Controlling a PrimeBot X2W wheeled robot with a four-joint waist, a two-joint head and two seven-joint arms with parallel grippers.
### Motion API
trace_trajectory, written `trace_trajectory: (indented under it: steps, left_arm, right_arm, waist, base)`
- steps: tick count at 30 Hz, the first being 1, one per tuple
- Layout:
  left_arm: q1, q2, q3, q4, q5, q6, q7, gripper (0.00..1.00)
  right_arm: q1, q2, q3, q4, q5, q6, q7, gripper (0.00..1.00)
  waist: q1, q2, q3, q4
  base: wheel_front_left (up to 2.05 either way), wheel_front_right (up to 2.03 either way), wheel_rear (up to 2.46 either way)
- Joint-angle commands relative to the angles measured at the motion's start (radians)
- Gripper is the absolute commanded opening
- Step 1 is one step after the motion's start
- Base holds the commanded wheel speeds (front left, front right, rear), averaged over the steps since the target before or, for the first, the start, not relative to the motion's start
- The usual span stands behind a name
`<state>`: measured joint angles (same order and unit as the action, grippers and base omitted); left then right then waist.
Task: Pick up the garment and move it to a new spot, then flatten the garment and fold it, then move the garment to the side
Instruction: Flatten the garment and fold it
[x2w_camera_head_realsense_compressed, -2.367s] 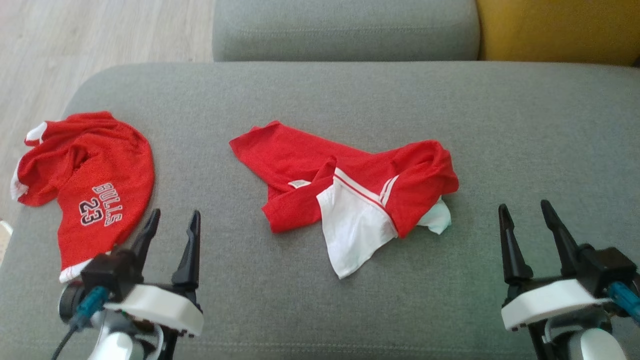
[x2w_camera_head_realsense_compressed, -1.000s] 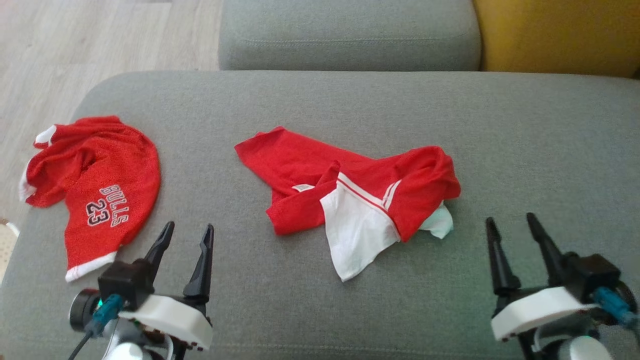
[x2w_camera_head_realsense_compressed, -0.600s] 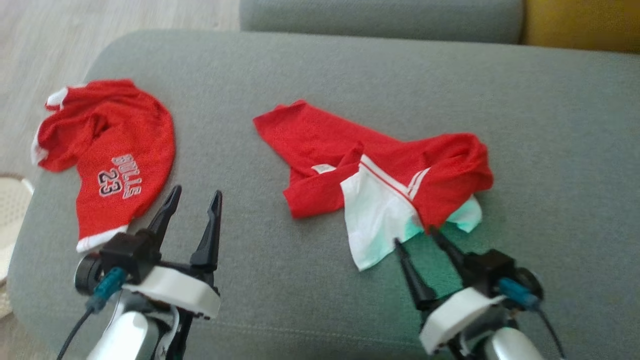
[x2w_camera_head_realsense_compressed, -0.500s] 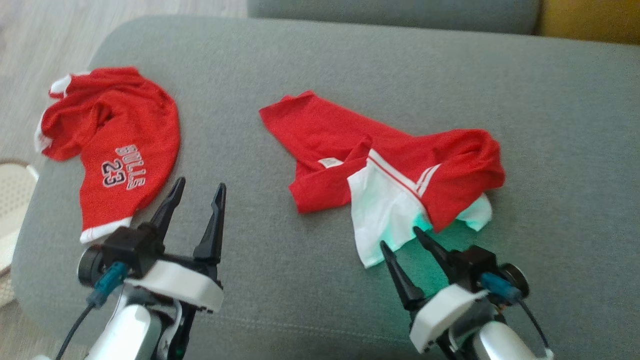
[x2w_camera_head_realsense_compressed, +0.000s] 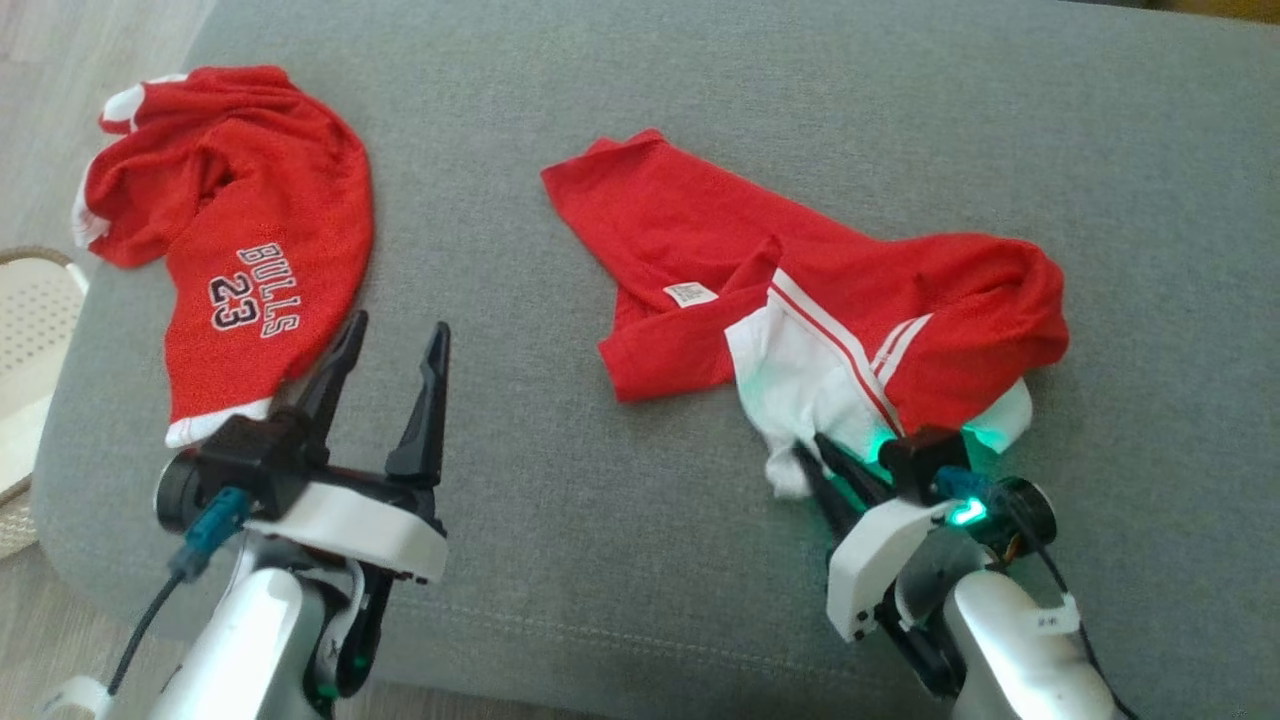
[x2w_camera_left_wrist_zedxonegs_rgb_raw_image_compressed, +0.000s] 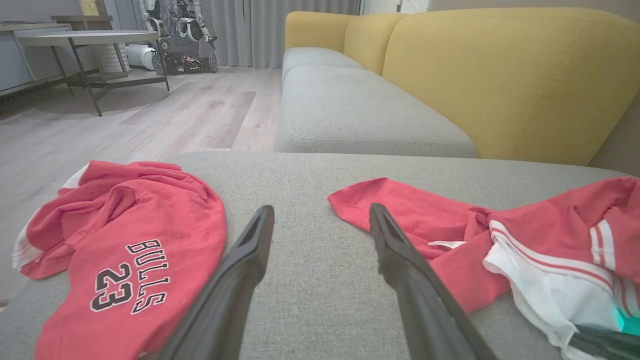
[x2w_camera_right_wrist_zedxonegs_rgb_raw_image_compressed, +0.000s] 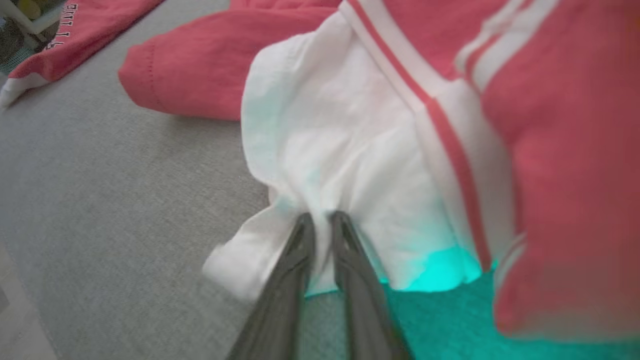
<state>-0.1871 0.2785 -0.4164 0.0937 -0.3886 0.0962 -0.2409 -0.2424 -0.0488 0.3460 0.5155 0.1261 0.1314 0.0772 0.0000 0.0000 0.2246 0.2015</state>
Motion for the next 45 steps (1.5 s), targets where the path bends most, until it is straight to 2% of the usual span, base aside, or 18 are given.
trace_trajectory:
  steps: [1,7,15,16,22,28,34,35,36,37,41,45]
  left_arm:
    - [-0.044,0.015,0.045,-0.025,0.008,0.002,-0.014,1.0]
    - [-0.043,0.015,0.058,-0.023,0.011,0.001,-0.018,1.0]
    - [-0.037,0.02,0.07,-0.035,0.015,0.001,-0.02,1.0]
    - [-0.037,0.02,0.07,-0.035,0.015,0.001,-0.02,1.0]
    - [-0.043,0.022,0.071,-0.037,0.017,-0.004,-0.02,1.0]
    - [-0.053,0.019,0.064,-0.039,0.02,-0.008,-0.02,1.0]
    - [-0.059,0.013,0.055,-0.037,0.021,-0.011,-0.02,1.0]
    - [-0.058,0.013,0.055,-0.036,0.02,-0.012,-0.02,1.0]
    - [-0.058,0.013,0.055,-0.034,0.02,-0.013,-0.02,1.0]
    - [-0.057,0.014,0.056,-0.032,0.019,-0.013,-0.02,1.0]
    - [-0.046,0.017,0.058,-0.026,0.017,-0.011,-0.021,1.0]
    - [-0.038,0.02,0.057,-0.026,0.016,-0.006,-0.019,1.0]
  right_arm:
    - [0.009,-0.001,0.016,0.011,0.004,-0.001,0.024,0.0]
    - [0.011,-0.001,-0.07,-0.067,-0.019,-0.001,0.011,0.0]
    - [0.041,-0.001,-0.264,-0.273,-0.114,-0.001,0.04,0.0]
    - [0.041,-0.001,-0.264,-0.273,-0.114,-0.001,0.04,0.0]
    - [0.021,-0.006,-0.412,-0.384,-0.165,-0.001,0.073,0.0]
    - [-0.033,-0.045,-0.501,-0.381,-0.176,-0.001,0.108,0.0]
    - [-0.06,-0.057,-0.52,-0.282,-0.165,-0.001,0.11,0.0]
    - [-0.061,-0.055,-0.52,-0.269,-0.162,-0.001,0.103,0.09]
    - [-0.06,-0.051,-0.518,-0.257,-0.156,-0.001,0.096,0.5]
    - [-0.057,-0.048,-0.514,-0.249,-0.154,-0.001,0.088,1.0]
    - [-0.03,-0.033,-0.499,-0.245,-0.131,-0.001,0.053,1.0]
    - [0.015,-0.019,-0.495,-0.298,-0.098,-0.001,0.03,1.0]
  waist:
    - [0.0,0.0,0.0,-0.007]
    - [0.0,0.0,0.001,-0.042]
    - [0.0,0.0,0.01,-0.088]
    - [0.0,0.0,0.01,-0.088]
    - [0.0,0.0,0.016,-0.108]
    - [0.0,0.0,0.027,-0.11]
    - [0.0,0.0,0.038,-0.1]
    - [0.0,0.0,0.037,-0.099]
    - [0.0,0.0,0.036,-0.1]
    - [0.0,0.0,0.033,-0.101]
    - [0.0,0.0,0.015,-0.11]
    - [0.0,0.0,-0.003,-0.119]
  base:
    - [0.0,0.0,0.0]
    - [0.0,0.0,0.0]
    - [0.0,0.0,0.0]
    - [0.0,0.0,0.0]
    - [0.0,0.0,0.0]
    - [0.0,0.0,0.0]
    - [0.0,0.0,0.0]
    - [0.0,0.0,0.0]
    - [0.0,0.0,0.0]
    - [0.0,0.0,0.0]
    - [0.0,0.0,0.0]
    - [0.0,0.0,0.0]
